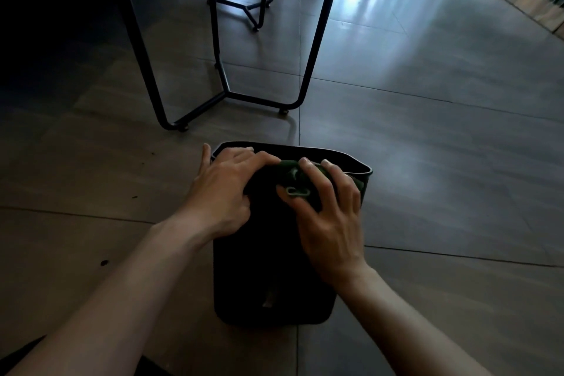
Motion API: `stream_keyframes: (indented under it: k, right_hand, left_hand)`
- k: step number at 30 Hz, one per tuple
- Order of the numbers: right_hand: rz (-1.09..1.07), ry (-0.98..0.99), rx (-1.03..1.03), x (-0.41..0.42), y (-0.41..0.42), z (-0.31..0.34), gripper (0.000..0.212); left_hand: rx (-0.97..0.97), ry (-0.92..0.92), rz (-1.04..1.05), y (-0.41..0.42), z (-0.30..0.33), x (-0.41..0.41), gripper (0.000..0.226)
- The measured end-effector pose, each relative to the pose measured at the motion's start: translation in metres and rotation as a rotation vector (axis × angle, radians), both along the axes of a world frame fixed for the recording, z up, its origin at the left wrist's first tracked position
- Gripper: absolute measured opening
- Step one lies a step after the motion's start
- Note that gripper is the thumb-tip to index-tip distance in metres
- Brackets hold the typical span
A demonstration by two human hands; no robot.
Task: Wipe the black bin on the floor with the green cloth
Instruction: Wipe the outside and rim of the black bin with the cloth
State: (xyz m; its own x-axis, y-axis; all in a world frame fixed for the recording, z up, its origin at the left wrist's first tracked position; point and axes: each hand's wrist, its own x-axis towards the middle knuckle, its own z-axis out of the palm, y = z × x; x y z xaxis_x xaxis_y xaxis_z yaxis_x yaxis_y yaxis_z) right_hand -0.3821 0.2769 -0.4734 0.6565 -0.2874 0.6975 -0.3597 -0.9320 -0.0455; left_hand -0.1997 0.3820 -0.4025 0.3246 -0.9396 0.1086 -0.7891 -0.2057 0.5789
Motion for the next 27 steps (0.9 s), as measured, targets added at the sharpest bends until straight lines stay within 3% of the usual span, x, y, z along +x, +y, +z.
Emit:
stream_keyframes:
  k: [4, 7, 10, 12, 16, 19, 21, 23, 25, 27]
  right_hand:
    - [0.184, 0.189, -0.093, -0.014, 0.029, -0.048, 0.02]
    - [0.399, 0.604, -0.246, -0.051, 0.058, -0.099, 0.024]
    - [0.515, 0.934, -0.393, -0.067, 0.062, -0.106, 0.046]
    - [0.48, 0.774, -0.336, -0.056, 0.047, -0.081, 0.037]
    - [0.166, 0.105, -0.037, -0.001, 0.004, -0.011, 0.018]
    - [0.036, -0.001, -0.006, 0.019, 0.002, -0.005, 0.016]
    - [0.207, 0.115, -0.068, 0.0, 0.022, -0.04, 0.014]
    - [0.421, 0.409, -0.216, -0.032, 0.045, -0.08, 0.017]
    - [0.517, 0.803, -0.448, -0.057, 0.058, -0.101, 0.034]
    - [0.53, 0.91, -0.519, -0.06, 0.058, -0.099, 0.036]
  left_hand:
    - [0.01, -0.005, 0.0, -0.007, -0.002, 0.005, 0.072]
    - [0.018, -0.004, -0.013, -0.008, -0.005, 0.008, 0.074]
    - [0.018, -0.004, -0.022, -0.008, -0.005, 0.01, 0.075]
    - [0.021, -0.003, -0.019, -0.008, -0.003, 0.01, 0.074]
    - [0.025, -0.007, -0.027, -0.007, 0.0, 0.009, 0.078]
    - [0.028, -0.012, -0.02, -0.007, 0.0, 0.01, 0.082]
    - [0.03, -0.011, -0.021, -0.008, 0.0, 0.01, 0.079]
    - [0.032, -0.005, -0.025, -0.009, -0.001, 0.012, 0.076]
    - [0.025, 0.002, -0.031, -0.008, -0.003, 0.011, 0.076]
    - [0.025, 0.0, -0.034, -0.008, -0.004, 0.011, 0.076]
